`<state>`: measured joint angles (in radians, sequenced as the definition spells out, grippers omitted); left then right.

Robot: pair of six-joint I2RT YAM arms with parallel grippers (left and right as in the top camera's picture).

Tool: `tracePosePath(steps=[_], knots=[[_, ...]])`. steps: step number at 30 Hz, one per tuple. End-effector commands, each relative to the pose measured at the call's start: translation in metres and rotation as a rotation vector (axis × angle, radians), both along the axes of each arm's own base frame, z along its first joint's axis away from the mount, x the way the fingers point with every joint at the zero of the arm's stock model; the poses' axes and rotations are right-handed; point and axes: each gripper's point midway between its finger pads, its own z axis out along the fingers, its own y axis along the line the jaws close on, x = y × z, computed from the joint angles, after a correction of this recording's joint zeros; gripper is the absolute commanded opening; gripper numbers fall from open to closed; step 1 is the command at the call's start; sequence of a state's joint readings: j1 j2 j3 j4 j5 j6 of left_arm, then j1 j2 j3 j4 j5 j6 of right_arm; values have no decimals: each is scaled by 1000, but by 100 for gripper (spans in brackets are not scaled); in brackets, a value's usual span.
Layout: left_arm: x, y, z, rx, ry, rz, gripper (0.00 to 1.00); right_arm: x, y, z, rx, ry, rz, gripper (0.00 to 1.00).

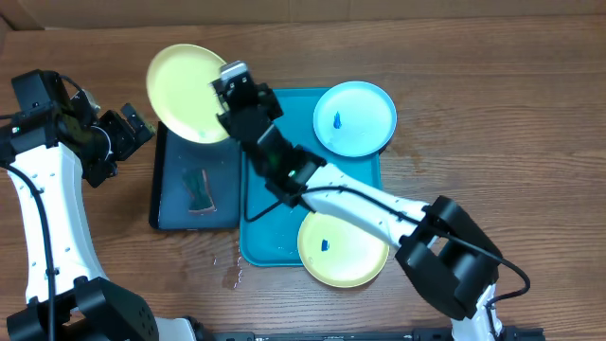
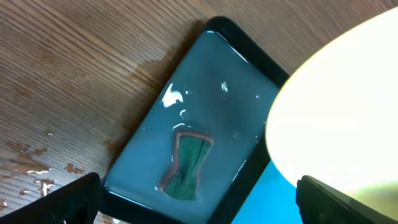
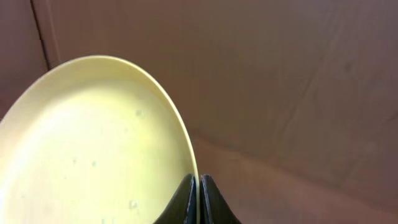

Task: Clean dirty plates on tray and stack at the side
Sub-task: 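Carry the yellow plate with the right gripper to the table's right side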

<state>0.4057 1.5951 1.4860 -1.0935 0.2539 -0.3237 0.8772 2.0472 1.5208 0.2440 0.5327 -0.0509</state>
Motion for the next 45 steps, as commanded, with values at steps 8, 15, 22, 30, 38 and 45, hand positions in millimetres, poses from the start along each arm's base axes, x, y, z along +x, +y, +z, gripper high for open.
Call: tracePosePath(steps=[8, 15, 22, 30, 38, 45], knots=[[2, 1, 7, 4, -15, 13, 100, -1, -55, 92, 352, 194, 167, 4], [2, 1, 7, 4, -15, 13, 100, -16, -192, 130, 421, 347, -28, 4], [2, 1, 7, 4, -15, 13, 100, -47, -319, 143, 479, 432, -206, 4], [2, 1, 7, 4, -15, 13, 100, -67, -422, 102, 551, 592, -469, 4], [2, 1, 7, 4, -15, 13, 100, -81, -495, 42, 572, 760, -742, 4], [2, 1, 7, 4, -15, 13, 100, -85, -518, -52, 506, 981, -894, 4]])
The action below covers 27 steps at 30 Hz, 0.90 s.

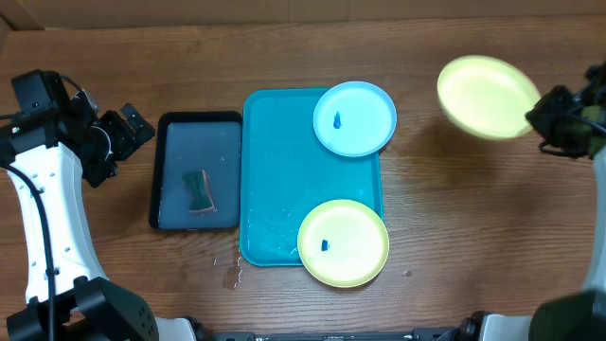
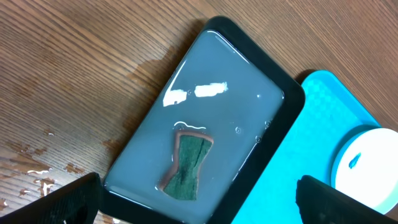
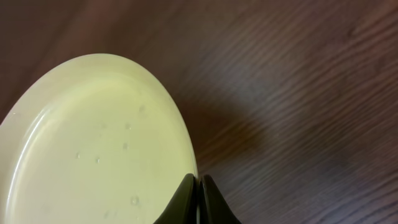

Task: Clean dirty plates on tray and stack at the side
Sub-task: 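Carry the yellow plate with the right gripper to the table's right side, then lower the yellow plate onto the table and open the right gripper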

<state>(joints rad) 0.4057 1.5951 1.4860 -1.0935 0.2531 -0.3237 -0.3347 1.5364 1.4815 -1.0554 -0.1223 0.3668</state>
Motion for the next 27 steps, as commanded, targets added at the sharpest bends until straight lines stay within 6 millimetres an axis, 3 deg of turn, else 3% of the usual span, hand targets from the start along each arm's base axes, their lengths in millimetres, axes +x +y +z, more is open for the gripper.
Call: tracePosePath(steps=[1, 5, 11, 22, 27], knots=[[2, 1, 7, 3, -16, 13, 100, -1, -9, -47, -5, 111, -31, 4], [2, 1, 7, 3, -16, 13, 100, 3, -11, -82, 16, 179, -29, 4], [2, 1, 7, 3, -16, 13, 100, 4, -10, -113, 43, 257, -26, 4], [2, 1, 7, 3, -16, 13, 100, 8, -11, -149, 61, 248, -69, 4], [2, 1, 7, 3, -16, 13, 100, 11, 2, -171, 105, 202, -69, 4]])
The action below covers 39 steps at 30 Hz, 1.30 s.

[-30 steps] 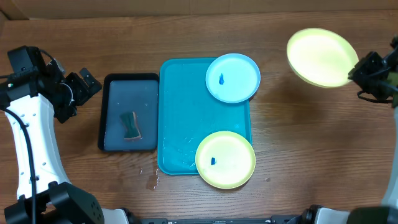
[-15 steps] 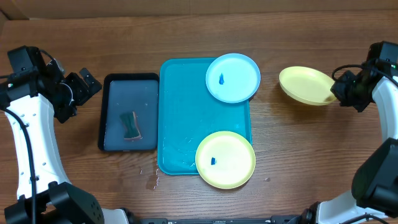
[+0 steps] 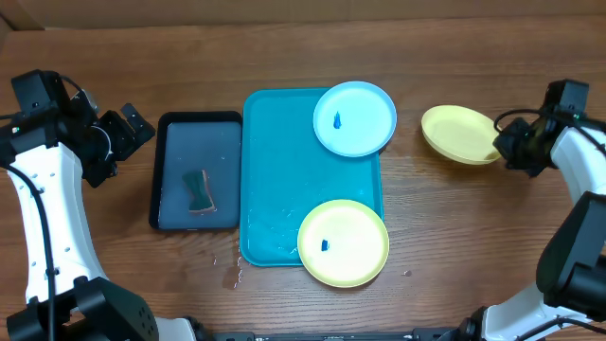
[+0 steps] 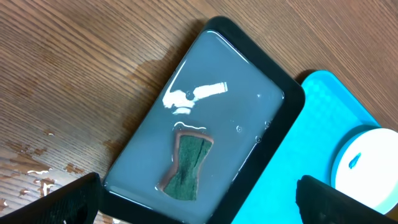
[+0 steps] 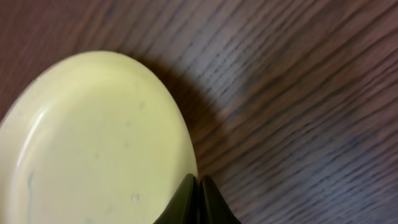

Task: Clean dirty plates on tray and stack at the side
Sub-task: 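Lower the yellow plate onto the table and open the right gripper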

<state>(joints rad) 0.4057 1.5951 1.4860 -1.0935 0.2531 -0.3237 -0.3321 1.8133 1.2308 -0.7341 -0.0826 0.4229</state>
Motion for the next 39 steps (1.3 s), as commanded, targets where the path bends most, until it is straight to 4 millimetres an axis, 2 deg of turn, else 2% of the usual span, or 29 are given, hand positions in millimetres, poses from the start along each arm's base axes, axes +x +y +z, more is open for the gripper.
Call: tracePosePath(steps=[1, 8, 10, 15, 25, 39], knots=[[2, 1, 7, 3, -16, 13, 100, -1, 16, -15, 49, -18, -1, 4], [2, 1, 7, 3, -16, 12, 100, 5, 44, -37, 29, -64, 77, 4], [2, 1, 7, 3, -16, 13, 100, 5, 47, -39, -3, -60, 86, 4], [2, 1, 7, 3, -16, 13, 100, 5, 46, -39, -49, -48, 90, 4], [2, 1, 7, 3, -16, 13, 100, 15, 69, -34, 51, -109, 159, 4], [2, 1, 7, 3, -16, 13, 100, 13, 74, -35, 66, -99, 167, 4]])
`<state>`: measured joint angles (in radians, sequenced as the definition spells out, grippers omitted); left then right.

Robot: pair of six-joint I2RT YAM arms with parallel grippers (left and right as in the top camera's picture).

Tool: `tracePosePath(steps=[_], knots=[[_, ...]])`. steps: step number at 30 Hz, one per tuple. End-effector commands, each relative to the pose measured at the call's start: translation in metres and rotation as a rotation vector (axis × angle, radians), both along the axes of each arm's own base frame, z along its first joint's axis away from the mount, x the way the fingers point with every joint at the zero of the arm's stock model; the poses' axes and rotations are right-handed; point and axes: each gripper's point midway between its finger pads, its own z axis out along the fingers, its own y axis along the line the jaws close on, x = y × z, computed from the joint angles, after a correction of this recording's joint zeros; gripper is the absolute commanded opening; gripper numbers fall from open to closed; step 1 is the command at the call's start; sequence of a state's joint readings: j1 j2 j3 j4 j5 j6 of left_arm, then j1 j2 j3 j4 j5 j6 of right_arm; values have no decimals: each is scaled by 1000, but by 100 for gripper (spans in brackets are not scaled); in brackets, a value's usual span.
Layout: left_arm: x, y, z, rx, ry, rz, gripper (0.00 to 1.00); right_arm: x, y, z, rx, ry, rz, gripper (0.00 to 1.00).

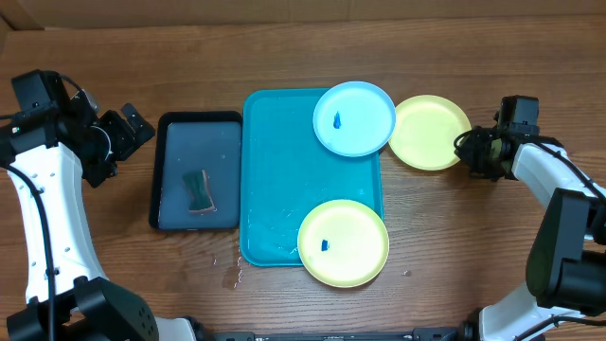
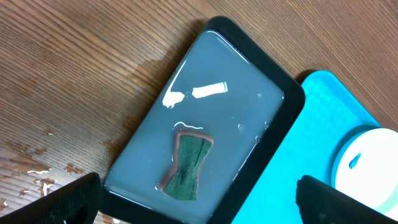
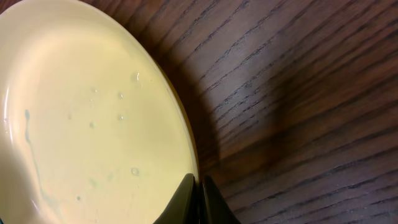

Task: Clean dirty plates on tray and stack at the side
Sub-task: 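Lower the yellow plate onto the table and open the right gripper, then move the right gripper to the rim of the lower yellow plate and grasp it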

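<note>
A washed yellow plate [image 1: 429, 132] lies low on the wood just right of the teal tray [image 1: 284, 180], with my right gripper [image 1: 467, 152] shut on its right rim; the wrist view shows the rim pinched [image 3: 198, 186]. A blue plate [image 1: 354, 118] with a blue smear sits at the tray's back right corner. A second yellow plate [image 1: 343, 242] with a blue spot overhangs the tray's front right corner. My left gripper [image 1: 128, 128] hangs open to the left of the black water basin [image 2: 205, 118], where a green sponge [image 2: 186, 165] lies.
Water drops mark the wood in front of the basin [image 1: 230, 275]. The basin [image 1: 197, 183] stands against the tray's left side. Bare wood lies right of and in front of the held plate.
My right gripper has brought the yellow plate leftward and lower, from right of the tray to close beside the blue plate, lying nearly flat. The left arm has not moved.
First my right gripper held the yellow plate tilted over the basin's back edge. Then it held it in the air far to the right of the tray. Later the plate was lower and nearer the tray, and now it lies beside the tray's right edge, still gripped.
</note>
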<state>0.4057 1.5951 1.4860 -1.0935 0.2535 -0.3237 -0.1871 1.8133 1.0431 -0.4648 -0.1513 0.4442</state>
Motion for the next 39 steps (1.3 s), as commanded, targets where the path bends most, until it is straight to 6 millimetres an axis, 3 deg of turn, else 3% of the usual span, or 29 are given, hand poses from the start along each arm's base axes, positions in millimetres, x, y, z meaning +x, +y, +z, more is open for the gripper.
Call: tracePosePath(steps=[1, 4, 5, 7, 8, 12, 17, 20, 23, 30, 39], knots=[[2, 1, 7, 3, -16, 12, 100, 0, 8, 0, 26, -6, 24, 4], [2, 1, 7, 3, -16, 13, 100, 1, 12, 0, 39, -8, 33, 5], [2, 1, 7, 3, -16, 12, 100, 1, 11, 0, 37, -7, 32, 11], [2, 1, 7, 3, -16, 13, 100, 1, 10, 0, 31, -6, 30, 33], [2, 1, 7, 3, -16, 13, 100, 1, 10, 0, 30, -6, 30, 40], [2, 1, 7, 3, -16, 13, 100, 3, 8, 12, 20, -5, 58, 54], [2, 1, 7, 3, -16, 13, 100, 2, 22, 78, 51, 5, 174, 61], [2, 1, 7, 3, -16, 13, 100, -18, 41, 119, 98, 47, 261, 63], [2, 1, 7, 3, -16, 13, 100, -49, 57, 135, 124, 133, 305, 66], [2, 1, 7, 3, -16, 13, 100, -109, 84, 124, 177, 366, 361, 66], [2, 1, 7, 3, -16, 13, 100, -153, 122, 85, 200, 514, 470, 57]])
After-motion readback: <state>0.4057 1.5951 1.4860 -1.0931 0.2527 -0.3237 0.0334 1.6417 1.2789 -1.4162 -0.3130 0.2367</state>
